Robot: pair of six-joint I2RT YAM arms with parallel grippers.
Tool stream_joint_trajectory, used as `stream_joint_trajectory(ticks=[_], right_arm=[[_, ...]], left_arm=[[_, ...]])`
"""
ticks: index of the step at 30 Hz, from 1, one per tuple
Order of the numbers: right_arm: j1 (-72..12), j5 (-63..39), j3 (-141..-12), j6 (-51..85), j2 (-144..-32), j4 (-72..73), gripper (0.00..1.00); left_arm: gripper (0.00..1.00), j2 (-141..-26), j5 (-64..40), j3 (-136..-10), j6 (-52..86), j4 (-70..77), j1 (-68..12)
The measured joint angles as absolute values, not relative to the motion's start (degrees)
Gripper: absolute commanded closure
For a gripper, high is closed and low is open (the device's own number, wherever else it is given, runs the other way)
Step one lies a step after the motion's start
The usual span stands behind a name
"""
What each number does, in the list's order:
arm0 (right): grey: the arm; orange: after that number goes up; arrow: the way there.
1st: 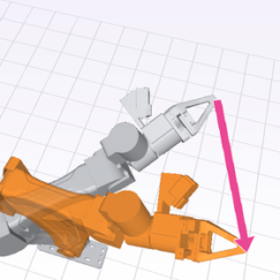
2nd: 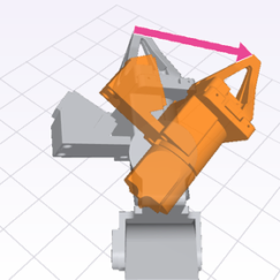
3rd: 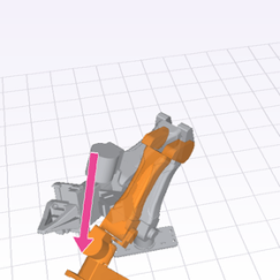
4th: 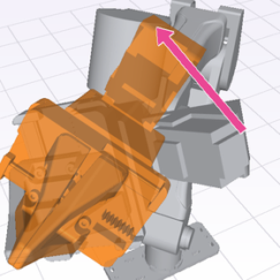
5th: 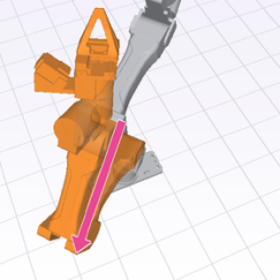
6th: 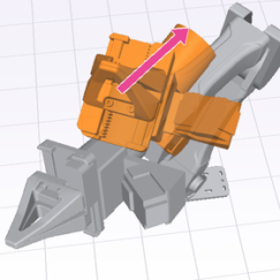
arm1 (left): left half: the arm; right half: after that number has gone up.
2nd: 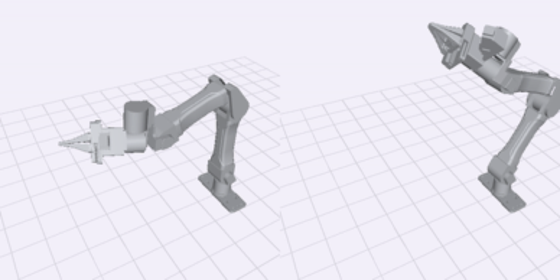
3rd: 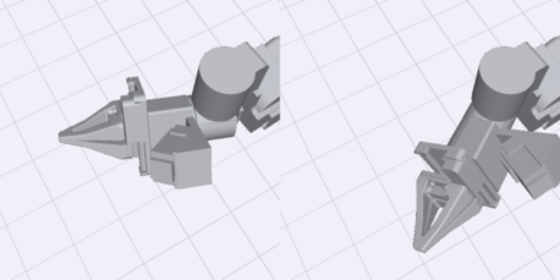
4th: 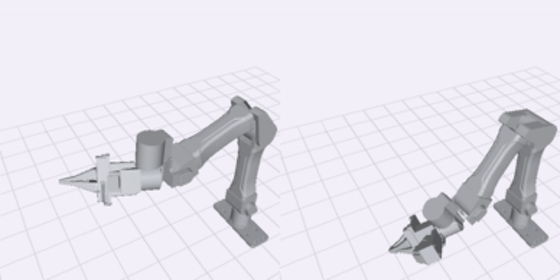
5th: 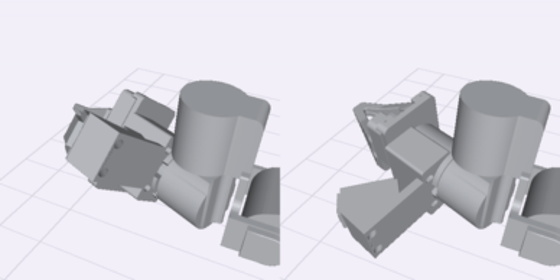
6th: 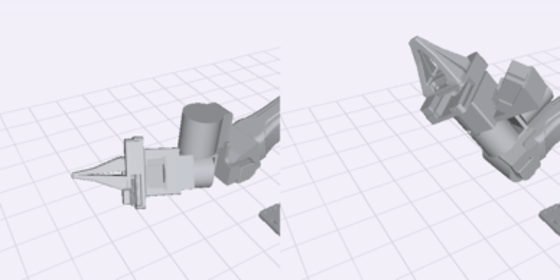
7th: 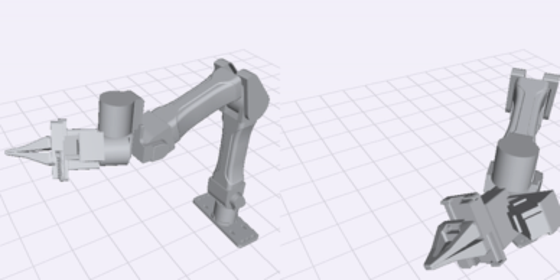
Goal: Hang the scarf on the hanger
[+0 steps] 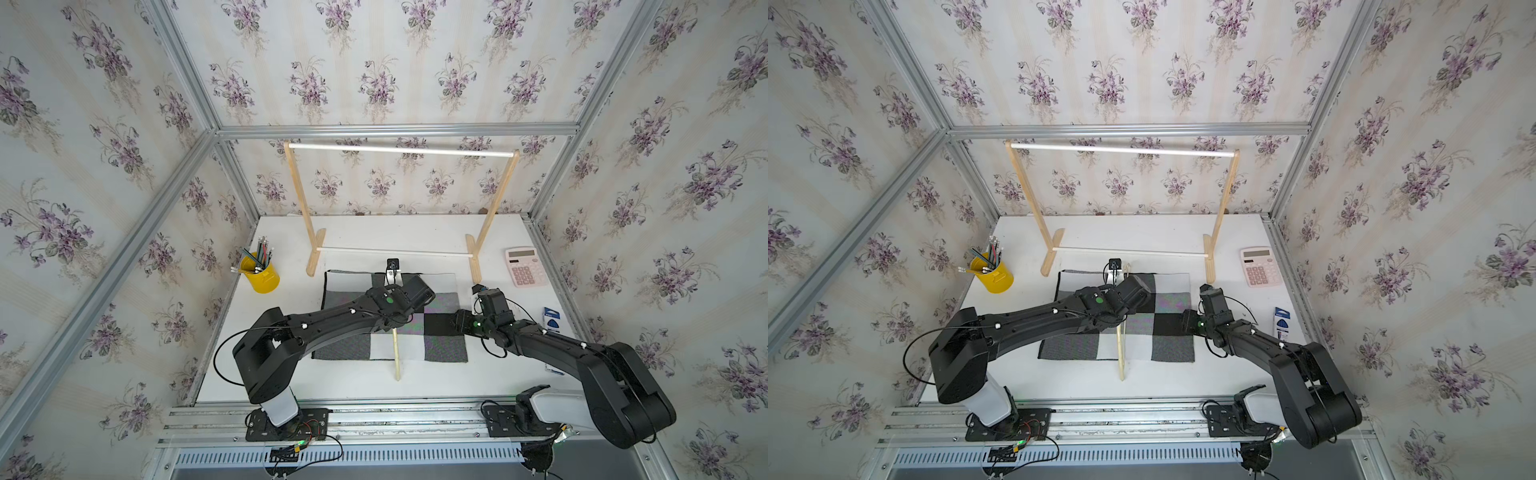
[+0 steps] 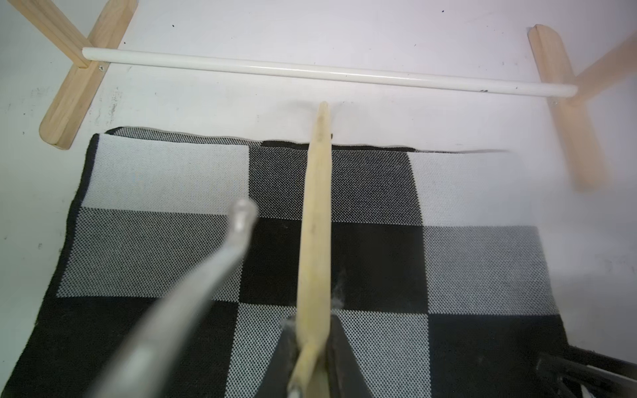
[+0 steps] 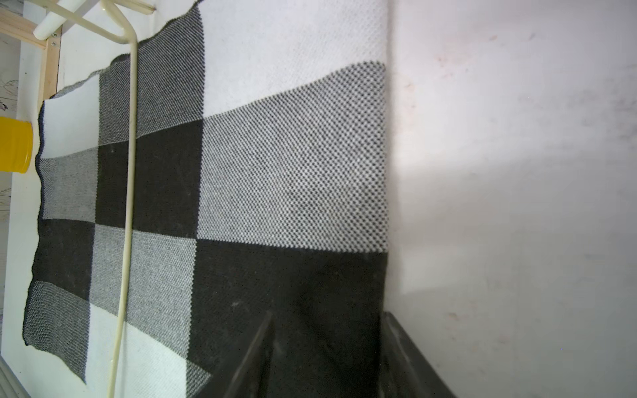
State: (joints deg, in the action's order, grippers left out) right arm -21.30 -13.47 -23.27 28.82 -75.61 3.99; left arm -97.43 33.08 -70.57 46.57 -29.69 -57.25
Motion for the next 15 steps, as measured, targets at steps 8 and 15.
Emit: stream_joint_trajectory(ticks=[8, 15], right_arm=[[-21.3, -14.22, -21.54, 29.78, -76.6, 7.38, 0.93], [-21.39, -14.98, -20.21, 30.44, -74.41, 6.98, 1.0]], left_arm=[[1.0, -97.82, 33.63, -70.57, 46.59, -29.36, -57.52], [1.0, -97.78, 33.65, -70.54, 46.61, -29.36, -57.54]])
